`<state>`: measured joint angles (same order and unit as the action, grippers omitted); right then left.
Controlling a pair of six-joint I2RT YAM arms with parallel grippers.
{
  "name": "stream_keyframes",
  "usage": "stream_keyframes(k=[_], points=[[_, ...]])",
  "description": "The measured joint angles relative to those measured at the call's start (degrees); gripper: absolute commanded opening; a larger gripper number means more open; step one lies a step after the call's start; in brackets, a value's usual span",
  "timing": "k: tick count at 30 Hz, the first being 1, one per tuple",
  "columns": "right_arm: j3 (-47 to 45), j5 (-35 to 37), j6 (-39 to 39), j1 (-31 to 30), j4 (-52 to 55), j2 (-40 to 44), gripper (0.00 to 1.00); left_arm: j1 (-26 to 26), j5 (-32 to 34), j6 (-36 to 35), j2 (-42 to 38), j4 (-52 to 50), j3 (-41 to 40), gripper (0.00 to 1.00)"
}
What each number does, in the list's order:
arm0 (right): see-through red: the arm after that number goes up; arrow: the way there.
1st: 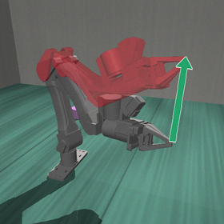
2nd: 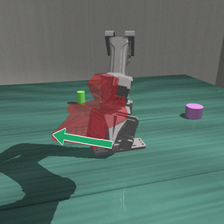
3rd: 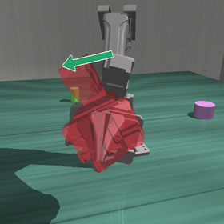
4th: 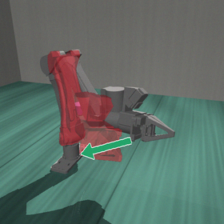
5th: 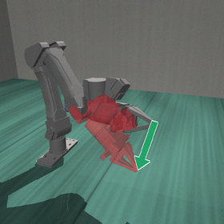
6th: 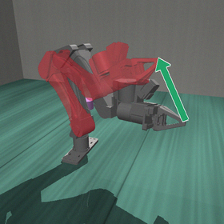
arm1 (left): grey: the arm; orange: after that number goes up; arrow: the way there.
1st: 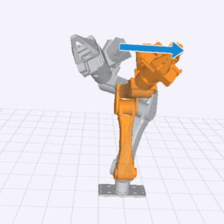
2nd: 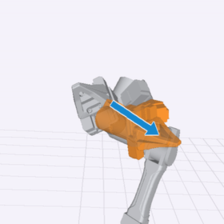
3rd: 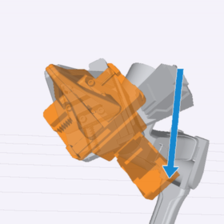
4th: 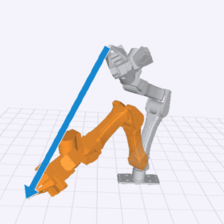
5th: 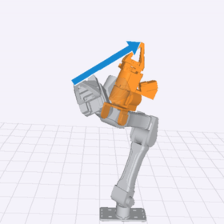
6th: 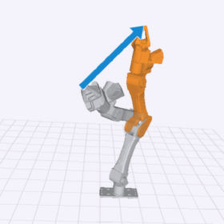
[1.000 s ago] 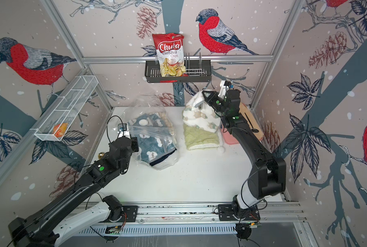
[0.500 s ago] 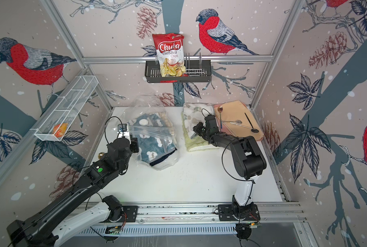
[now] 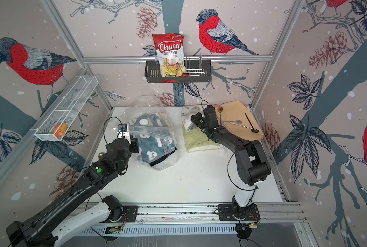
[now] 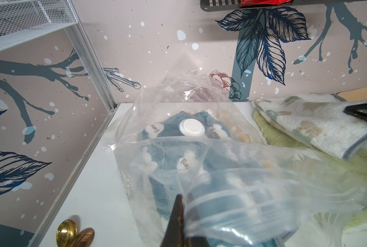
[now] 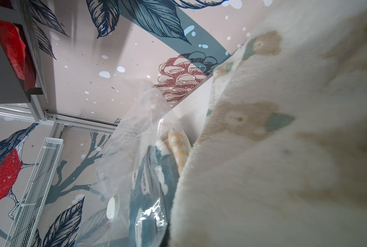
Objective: Take the blanket out of the vacuum bag
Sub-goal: Place the blanket at the center of the board.
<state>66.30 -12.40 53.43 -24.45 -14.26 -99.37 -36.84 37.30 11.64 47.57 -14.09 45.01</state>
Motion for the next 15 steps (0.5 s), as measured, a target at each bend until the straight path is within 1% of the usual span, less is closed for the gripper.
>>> stream_keyframes(k=[5,9,12,15], points=[[-5.31,1.73,-1.97,0.37,5.38,5.40,0.03,0.00,-0.94,0.00,-0.33,-0.02,0.02,0.00],[-9.53,2.03,-2.27,0.11,7.21,6.95,0.05,0.00,-1.31,0.00,-0.31,-0.02,0.09,0.00],[-11.41,2.01,-2.25,-0.50,8.55,8.20,0.06,0.00,-1.51,0.00,-0.31,-0.02,0.13,0.00],[-12.02,2.73,-2.27,-1.09,9.14,9.81,0.10,0.00,-1.53,0.00,-0.33,-0.02,0.13,0.00]])
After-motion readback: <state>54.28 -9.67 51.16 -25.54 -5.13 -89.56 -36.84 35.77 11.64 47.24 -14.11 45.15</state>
